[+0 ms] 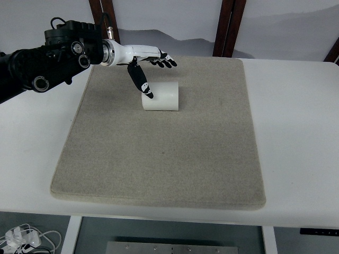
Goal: Upright white cup
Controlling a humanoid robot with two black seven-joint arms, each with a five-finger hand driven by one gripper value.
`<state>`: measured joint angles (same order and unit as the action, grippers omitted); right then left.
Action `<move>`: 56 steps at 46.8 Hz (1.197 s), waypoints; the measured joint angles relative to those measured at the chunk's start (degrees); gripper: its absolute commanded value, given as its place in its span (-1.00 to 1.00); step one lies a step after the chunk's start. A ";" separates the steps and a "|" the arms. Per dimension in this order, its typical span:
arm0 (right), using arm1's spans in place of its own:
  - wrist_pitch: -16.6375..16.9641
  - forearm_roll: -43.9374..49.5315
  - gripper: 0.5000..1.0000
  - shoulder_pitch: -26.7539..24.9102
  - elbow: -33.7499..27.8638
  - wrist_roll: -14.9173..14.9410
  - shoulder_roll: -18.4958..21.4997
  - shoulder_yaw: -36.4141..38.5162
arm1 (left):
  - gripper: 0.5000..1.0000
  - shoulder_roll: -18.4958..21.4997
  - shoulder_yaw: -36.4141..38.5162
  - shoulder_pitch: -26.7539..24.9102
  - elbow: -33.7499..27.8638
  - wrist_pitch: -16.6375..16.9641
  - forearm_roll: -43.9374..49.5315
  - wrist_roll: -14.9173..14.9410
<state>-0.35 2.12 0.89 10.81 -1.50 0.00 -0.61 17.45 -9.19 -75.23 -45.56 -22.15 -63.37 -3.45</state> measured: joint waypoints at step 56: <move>0.00 -0.01 0.81 -0.02 0.00 0.00 0.00 0.00 | 0.43 -8.80 6.02 0.70 9.44 3.07 -1.84 -0.65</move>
<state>-0.35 2.12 0.87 10.81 -1.50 0.00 -0.62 8.64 -3.17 -74.53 -36.12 -19.07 -65.21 -4.09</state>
